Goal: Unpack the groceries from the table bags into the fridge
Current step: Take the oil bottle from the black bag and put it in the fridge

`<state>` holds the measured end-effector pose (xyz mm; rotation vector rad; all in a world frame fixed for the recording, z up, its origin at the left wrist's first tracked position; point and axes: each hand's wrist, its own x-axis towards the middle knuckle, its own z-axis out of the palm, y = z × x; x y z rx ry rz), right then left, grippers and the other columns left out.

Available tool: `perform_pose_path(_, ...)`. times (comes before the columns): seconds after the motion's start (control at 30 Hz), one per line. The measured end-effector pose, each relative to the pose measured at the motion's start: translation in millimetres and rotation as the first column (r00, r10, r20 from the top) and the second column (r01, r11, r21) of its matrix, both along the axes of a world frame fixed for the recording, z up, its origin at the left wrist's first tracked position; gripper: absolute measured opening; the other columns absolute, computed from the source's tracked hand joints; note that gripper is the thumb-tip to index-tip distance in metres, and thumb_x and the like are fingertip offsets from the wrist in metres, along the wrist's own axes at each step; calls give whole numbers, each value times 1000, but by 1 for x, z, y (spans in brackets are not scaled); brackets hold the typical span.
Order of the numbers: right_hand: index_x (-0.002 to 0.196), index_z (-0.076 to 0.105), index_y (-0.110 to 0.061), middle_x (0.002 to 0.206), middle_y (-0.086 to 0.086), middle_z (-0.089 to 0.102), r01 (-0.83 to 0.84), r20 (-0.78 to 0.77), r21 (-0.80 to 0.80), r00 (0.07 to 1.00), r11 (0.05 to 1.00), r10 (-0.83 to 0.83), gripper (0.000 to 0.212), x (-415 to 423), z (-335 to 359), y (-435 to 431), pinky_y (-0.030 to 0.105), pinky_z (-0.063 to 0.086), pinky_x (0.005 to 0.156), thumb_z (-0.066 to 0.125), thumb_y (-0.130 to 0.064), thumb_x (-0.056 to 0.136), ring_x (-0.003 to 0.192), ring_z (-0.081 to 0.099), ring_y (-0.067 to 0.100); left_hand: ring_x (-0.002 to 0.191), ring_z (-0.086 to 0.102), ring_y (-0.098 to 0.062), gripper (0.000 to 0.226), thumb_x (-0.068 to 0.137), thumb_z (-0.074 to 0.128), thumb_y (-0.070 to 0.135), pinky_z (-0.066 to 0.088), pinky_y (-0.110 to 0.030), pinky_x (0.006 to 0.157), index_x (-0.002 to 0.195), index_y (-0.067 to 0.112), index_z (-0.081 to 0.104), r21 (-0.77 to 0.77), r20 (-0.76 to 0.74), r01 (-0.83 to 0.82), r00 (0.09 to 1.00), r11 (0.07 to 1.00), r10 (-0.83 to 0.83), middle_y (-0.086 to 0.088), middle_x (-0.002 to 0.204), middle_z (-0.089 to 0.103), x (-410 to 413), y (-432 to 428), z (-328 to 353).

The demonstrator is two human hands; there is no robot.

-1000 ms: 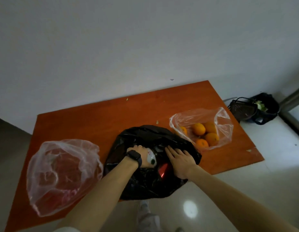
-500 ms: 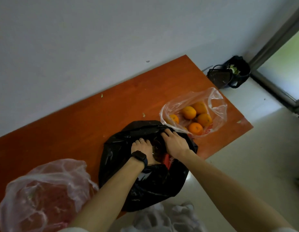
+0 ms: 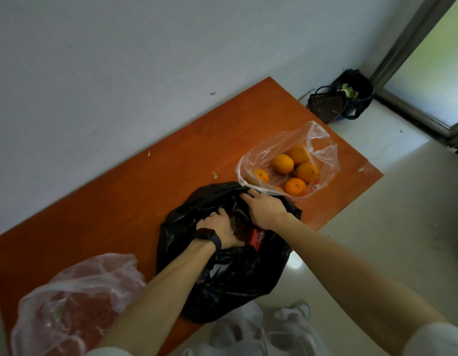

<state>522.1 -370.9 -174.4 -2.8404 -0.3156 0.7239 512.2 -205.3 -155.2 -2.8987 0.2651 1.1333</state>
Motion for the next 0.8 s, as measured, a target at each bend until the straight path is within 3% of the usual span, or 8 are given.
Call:
perform_pose_path(0.1, 154, 31, -22, 149, 8, 42, 74, 4, 108, 997, 991, -75, 57, 10, 16, 0, 43, 49, 74, 48, -9, 101, 124, 51, 36, 115, 58, -34, 129, 61, 70, 81, 49, -41, 80, 153, 10, 16, -19, 10, 24, 1000, 1000, -24, -14, 138, 50, -4, 7, 17)
perform_pose_path(0.23, 145, 50, -18, 137, 8, 60, 171, -97, 445, 985, 879, -143, 44, 17, 49, 8, 42, 54, 89, 47, -12, 102, 114, 61, 32, 107, 61, -35, 122, 56, 72, 82, 49, -39, 69, 144, 13, 24, -31, 45, 5, 999, 999, -3, -12, 131, 53, -12, 25, 45)
perform_pose_path(0.33, 138, 55, -27, 106, 4, 71, 197, -149, 523, 979, 829, -138, 34, 16, 74, 11, 43, 56, 64, 46, -32, 106, 78, 66, 32, 93, 62, -32, 115, 53, 73, 82, 45, -35, 57, 134, 12, 30, -48, 102, -9, 995, 999, 14, -9, 115, 56, -18, 45, 66)
perform_pose_path(0.4, 135, 58, -24, 95, 4, 70, 178, -88, 550, 984, 816, -155, 33, 16, 85, 10, 51, 53, 65, 45, -34, 106, 76, 64, 35, 80, 60, -27, 114, 52, 73, 83, 44, -33, 51, 131, 12, 31, -74, 142, -21, 989, 997, 32, -4, 101, 55, -22, 60, 79)
perform_pose_path(0.5, 133, 58, -14, 82, -5, 62, 135, 22, 523, 985, 842, -172, 31, 14, 87, 8, 37, 42, 56, 43, -24, 108, 67, 58, 24, 73, 60, -21, 116, 50, 72, 84, 55, -38, 54, 131, 14, 29, -128, 172, -68, 981, 989, 90, 1, 95, 55, -33, 80, 94)
perform_pose_path(0.6, 138, 52, -15, 83, 4, 62, 128, 95, 479, 976, 869, -196, 32, 8, 86, 7, 37, 32, 48, 41, -22, 109, 56, 47, 26, 73, 61, -19, 112, 45, 73, 84, 57, -39, 58, 125, 17, 31, -190, 225, -114, 962, 975, 156, 5, 94, 54, -52, 98, 101)
perform_pose_path(0.7, 138, 51, -20, 88, 8, 65, 99, 189, 440, 961, 893, -200, 32, 4, 86, 14, 44, 34, 46, 39, -25, 109, 56, 50, 31, 85, 61, -20, 113, 47, 75, 81, 56, -40, 70, 131, 21, 29, -249, 279, -140, 937, 958, 210, 6, 108, 55, -72, 112, 106)
perform_pose_path(0.8, 135, 53, -26, 117, 12, 64, 45, 241, 383, 959, 923, -147, 31, 3, 82, 24, 42, 43, 47, 38, -28, 108, 62, 58, 26, 96, 63, -20, 114, 48, 78, 77, 55, -40, 82, 136, 26, 27, -344, 323, -174, 901, 923, 291, 7, 117, 54, -90, 123, 112)
